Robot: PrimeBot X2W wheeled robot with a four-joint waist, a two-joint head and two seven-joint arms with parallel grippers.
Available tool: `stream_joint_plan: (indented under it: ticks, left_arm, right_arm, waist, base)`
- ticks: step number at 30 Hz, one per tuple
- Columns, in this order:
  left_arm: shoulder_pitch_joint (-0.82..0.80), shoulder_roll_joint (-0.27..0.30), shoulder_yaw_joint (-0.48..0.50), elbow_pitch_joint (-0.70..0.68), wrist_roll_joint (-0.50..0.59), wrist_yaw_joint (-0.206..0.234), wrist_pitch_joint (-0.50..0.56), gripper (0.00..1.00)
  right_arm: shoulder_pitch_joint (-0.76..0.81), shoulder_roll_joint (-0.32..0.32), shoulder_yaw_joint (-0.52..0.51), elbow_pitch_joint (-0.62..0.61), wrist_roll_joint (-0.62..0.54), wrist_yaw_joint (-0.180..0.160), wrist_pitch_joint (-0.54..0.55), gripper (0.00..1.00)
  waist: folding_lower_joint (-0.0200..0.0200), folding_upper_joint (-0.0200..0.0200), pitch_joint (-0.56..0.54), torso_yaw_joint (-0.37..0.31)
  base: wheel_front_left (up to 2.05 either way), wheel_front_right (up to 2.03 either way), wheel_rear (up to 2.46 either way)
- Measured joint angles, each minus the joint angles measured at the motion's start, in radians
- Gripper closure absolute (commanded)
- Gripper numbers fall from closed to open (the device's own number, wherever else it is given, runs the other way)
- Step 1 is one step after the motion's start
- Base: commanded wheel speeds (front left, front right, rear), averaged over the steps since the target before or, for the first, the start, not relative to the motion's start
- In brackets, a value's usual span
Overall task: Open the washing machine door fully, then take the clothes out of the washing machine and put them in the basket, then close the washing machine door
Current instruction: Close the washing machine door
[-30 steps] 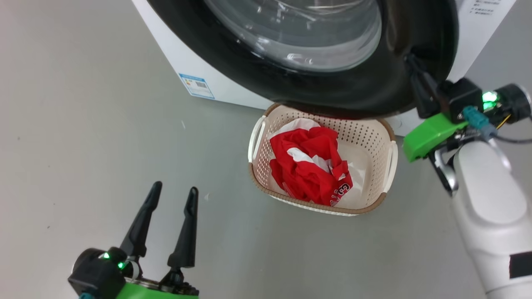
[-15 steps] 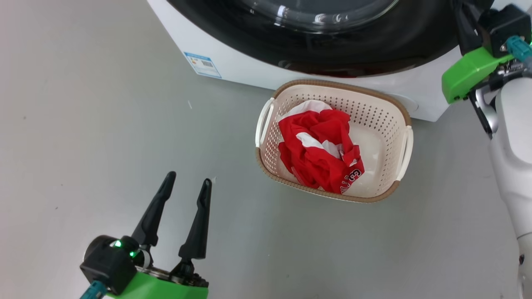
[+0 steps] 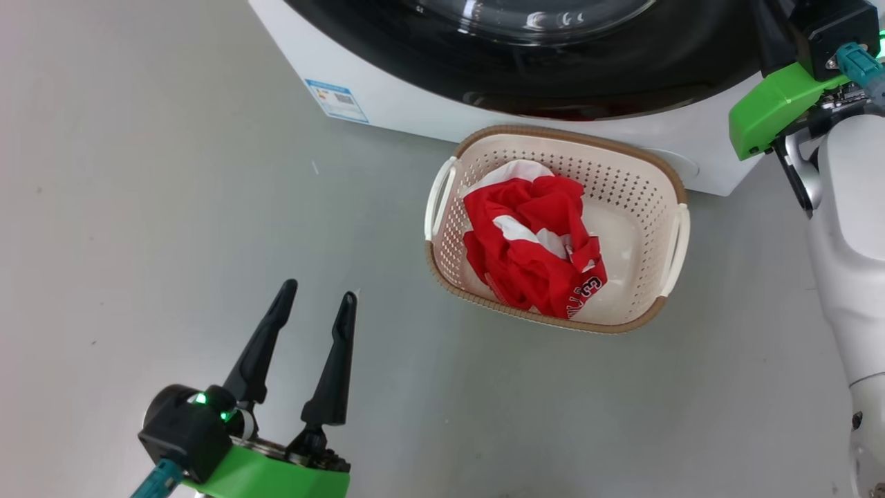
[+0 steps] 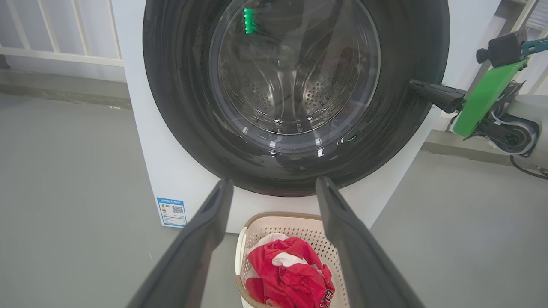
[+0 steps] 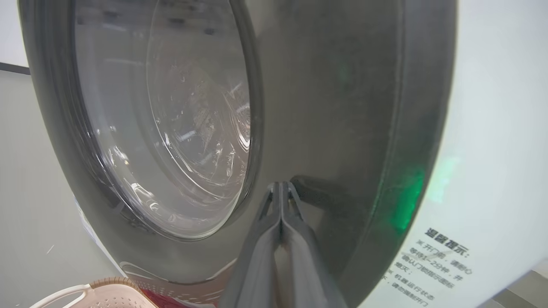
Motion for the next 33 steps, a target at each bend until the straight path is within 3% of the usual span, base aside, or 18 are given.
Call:
stream_joint_plan:
  ticks: [10, 11, 12, 13, 14, 15, 23, 33]
  left_arm:
    - [0.000, 0.000, 0.017, 0.004, -0.002, 0.000, 0.000, 0.00]
    - [0.000, 0.000, 0.021, 0.006, -0.002, 0.000, 0.000, 0.00]
    - [0.000, 0.000, 0.024, 0.005, -0.006, 0.000, 0.000, 0.00]
    - [0.000, -0.001, 0.026, 0.004, -0.013, 0.000, 0.000, 0.00]
    - [0.000, -0.002, 0.032, 0.002, -0.018, 0.000, 0.000, 0.00]
    - [-0.001, -0.003, 0.039, 0.001, -0.018, 0.000, 0.000, 0.00]
    - [-0.003, -0.005, 0.081, -0.002, -0.013, 0.002, 0.000, 0.00]
    - [-0.002, -0.007, 0.118, 0.001, -0.010, 0.011, 0.000, 0.00]
  right_arm:
    - [0.051, 0.046, 0.010, -0.058, 0.114, -0.010, 0.000, 0.98]
    - [0.068, 0.052, 0.016, -0.071, 0.133, -0.010, 0.001, 0.87]
    - [0.086, 0.057, 0.023, -0.085, 0.144, -0.010, 0.001, 0.66]
    - [0.105, 0.063, 0.031, -0.102, 0.146, -0.010, 0.001, 0.56]
    - [0.125, 0.068, 0.037, -0.119, 0.160, -0.010, 0.001, 0.19]
    - [0.145, 0.073, 0.043, -0.137, 0.181, -0.010, 0.001, 0.00]
    - [0.319, 0.086, 0.080, -0.305, 0.231, -0.011, 0.001, 0.00]
    - [0.518, 0.103, 0.056, -0.481, 0.258, -0.011, 0.001, 0.00]
  waist:
    - [0.0000, 0.0000, -0.028, -0.063]
    - [0.0000, 0.0000, -0.031, -0.073]
    - [0.0000, 0.0000, -0.033, -0.083]
    - [0.0000, 0.0000, -0.036, -0.093]
    - [0.0000, 0.0000, -0.039, -0.104]
    - [0.0000, 0.0000, -0.042, -0.115]
    - [0.0000, 0.0000, -0.069, -0.206]
    - [0.0000, 0.0000, -0.118, -0.306]
  base:
    - [0.00, 0.00, 0.00]
    - [0.00, 0.00, 0.00]
    - [0.00, 0.00, 0.00]
    - [0.00, 0.00, 0.00]
    - [0.00, 0.00, 0.00]
    - [0.00, 0.00, 0.00]
    - [0.00, 0.00, 0.00]
    - [0.00, 0.00, 0.00]
